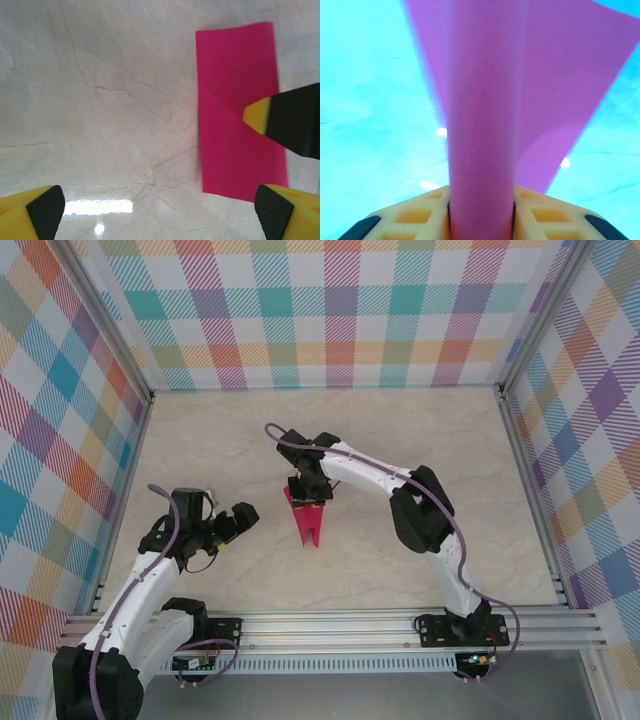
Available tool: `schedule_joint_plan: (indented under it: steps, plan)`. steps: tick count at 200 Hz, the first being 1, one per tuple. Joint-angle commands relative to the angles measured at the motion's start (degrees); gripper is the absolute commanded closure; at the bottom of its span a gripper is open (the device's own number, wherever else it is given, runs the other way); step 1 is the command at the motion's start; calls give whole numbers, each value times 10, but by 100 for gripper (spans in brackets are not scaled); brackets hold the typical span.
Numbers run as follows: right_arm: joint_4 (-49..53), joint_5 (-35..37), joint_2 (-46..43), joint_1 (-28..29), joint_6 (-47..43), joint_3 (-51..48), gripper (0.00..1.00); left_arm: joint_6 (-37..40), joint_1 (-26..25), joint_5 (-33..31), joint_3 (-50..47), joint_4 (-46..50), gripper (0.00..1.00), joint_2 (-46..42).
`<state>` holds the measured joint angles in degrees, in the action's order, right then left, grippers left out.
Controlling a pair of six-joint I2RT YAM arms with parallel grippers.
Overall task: Fold a paper plane with a square sheet of paper (pick it up from the middle)
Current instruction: Fold the square sheet of paper in half at the center of the table, then hold the square sheet of paper at the center of the table.
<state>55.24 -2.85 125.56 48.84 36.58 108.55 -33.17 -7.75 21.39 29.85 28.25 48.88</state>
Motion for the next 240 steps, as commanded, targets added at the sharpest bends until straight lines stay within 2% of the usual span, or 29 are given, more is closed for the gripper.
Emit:
schedule_joint_plan:
  steps: [1,45,79,106,138,179,240]
  plan:
    - [-106,-116,-74,-4,29,-44,69,4,-7,-2,15,15,0,-6]
    - [-331,-247,-138,-37,134,-197,66,-10,-7,15,15,1,0,-15]
    - [-453,-235,-143,-48,207,-328,63,-23,-8,48,5,-24,0,-12]
    - [-502,-219,-151,-52,219,-398,61,-32,-8,65,-7,-43,0,-13]
    - [-484,-183,-177,-53,205,-438,51,-38,-11,79,-13,-60,0,-9]
    - [-381,-143,-196,-54,156,-426,46,-44,-34,79,-10,-80,1,8]
    - [-293,-147,-172,-56,87,-374,44,-59,-83,37,2,-94,18,39]
